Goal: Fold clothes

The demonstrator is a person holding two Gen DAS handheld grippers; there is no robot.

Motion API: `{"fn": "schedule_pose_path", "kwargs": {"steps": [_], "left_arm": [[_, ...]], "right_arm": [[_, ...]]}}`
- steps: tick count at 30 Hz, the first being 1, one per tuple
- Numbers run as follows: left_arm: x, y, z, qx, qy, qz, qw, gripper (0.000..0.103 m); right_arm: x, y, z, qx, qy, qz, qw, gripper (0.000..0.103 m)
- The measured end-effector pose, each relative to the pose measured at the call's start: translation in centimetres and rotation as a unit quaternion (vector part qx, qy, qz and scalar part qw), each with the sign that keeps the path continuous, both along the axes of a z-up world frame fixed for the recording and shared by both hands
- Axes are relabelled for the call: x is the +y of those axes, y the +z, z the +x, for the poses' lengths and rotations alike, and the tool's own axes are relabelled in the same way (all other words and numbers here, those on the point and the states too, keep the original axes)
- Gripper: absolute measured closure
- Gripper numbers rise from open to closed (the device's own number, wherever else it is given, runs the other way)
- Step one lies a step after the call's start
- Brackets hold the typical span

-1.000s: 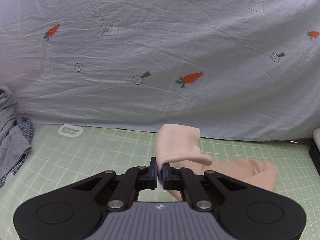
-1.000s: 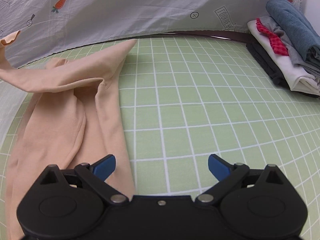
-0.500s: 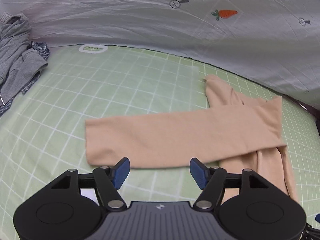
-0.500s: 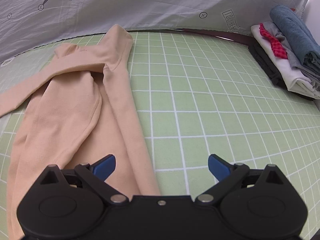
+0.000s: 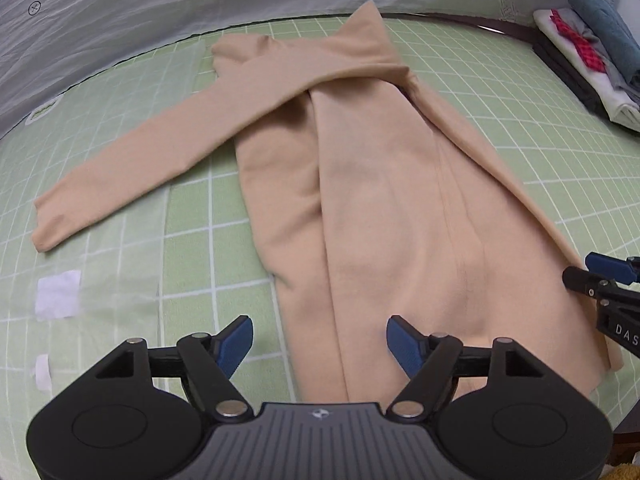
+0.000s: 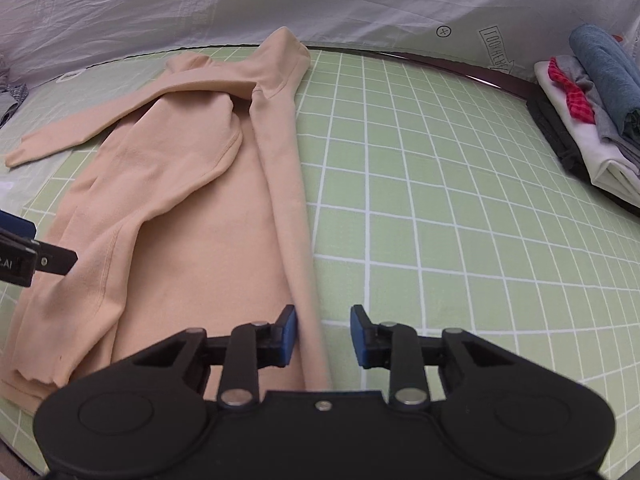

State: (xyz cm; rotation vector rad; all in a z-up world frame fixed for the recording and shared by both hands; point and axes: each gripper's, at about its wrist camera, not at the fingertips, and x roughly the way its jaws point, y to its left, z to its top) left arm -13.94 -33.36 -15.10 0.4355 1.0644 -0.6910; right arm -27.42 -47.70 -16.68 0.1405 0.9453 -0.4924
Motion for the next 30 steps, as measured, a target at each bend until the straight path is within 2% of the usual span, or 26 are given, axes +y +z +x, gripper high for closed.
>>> {"fn": "schedule_pose_path", "kwargs": {"steps": [3,5,7,11,15,20,24,30], "left_arm": [[0.7,-0.1,-1.5,-0.003,0.007,0.002,1.0,0.025],[1.1,-0.1,-1.7,0.001,0.017,0.003,0.9998,0.024],[1.4,-0.1,-1.8,0.006,0.025,0.003,0.9997,0.024],[1.9,0.0,-1.8,0.016,0.028,0.01,0.9994,0.024],[2.3,0.0,-1.7,0.029,0.022,0.017,0.9992,0.024],[3.1,0.2,-2.0,0.026,-0.001,0.022,0.9994,0.024],[4.3,0.5,-2.2,0.021,-0.015,0.024,0.9994,0.024],[6.7,0.8,-2.0,0.016,-0.015,0.029,0.9993,0.024]], "right_arm": [[0.2,0.0,-1.0,-0.005,0.01,0.013,1.0,0.085],[0.1,0.1,-1.5,-0.015,0.012,0.027,0.999,0.096],[0.1,0.6,-2.1,-0.036,0.01,0.037,0.999,0.1],[0.0,1.9,-2.9,-0.079,0.002,0.061,0.995,0.1],[0.1,3.0,-3.2,-0.124,0.0,0.109,0.986,0.1],[1.0,3.2,-2.6,-0.152,0.007,0.153,0.976,0.1],[2.3,3.0,-1.6,-0.159,0.025,0.172,0.972,0.1],[4.1,1.8,0.4,-0.137,0.033,0.201,0.97,0.1]]}}
